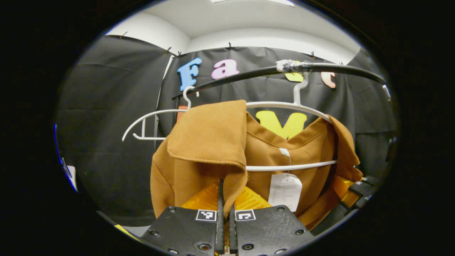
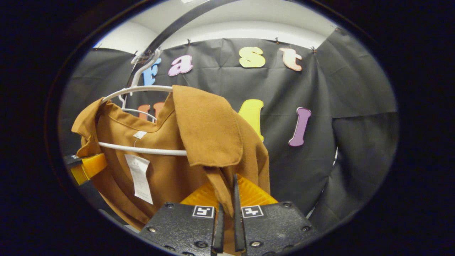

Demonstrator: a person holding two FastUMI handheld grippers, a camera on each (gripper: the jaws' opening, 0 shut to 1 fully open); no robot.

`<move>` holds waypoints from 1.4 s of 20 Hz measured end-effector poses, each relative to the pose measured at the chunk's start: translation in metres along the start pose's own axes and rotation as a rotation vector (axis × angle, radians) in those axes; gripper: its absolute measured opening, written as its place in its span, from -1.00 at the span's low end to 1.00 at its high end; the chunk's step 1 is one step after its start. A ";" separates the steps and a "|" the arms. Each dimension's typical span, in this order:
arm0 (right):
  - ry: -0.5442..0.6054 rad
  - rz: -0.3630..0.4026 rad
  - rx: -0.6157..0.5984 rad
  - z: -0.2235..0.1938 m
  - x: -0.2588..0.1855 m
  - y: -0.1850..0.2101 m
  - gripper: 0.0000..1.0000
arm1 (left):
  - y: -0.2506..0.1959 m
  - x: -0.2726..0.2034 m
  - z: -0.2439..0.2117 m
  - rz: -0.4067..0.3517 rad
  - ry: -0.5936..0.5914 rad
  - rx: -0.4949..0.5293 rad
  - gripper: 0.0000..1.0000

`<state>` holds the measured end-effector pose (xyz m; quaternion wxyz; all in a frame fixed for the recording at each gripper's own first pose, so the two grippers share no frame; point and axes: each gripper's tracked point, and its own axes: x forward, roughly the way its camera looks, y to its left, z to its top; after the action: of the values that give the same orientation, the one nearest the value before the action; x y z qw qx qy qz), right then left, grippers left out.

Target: Grasp the clothes on the hanger with both hands and then place them into the laundry hamper below.

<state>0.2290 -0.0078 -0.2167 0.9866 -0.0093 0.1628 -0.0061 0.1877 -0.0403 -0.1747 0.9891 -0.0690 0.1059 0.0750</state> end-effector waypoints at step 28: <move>-0.107 0.033 0.537 0.050 0.011 -0.072 -0.86 | 0.108 -0.012 0.082 -0.072 -0.042 -0.273 -0.89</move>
<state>0.2550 -0.0792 -0.1719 0.9609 0.2547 0.1033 -0.0326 0.1748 0.0761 -0.1053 0.9746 -0.2051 0.0716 0.0548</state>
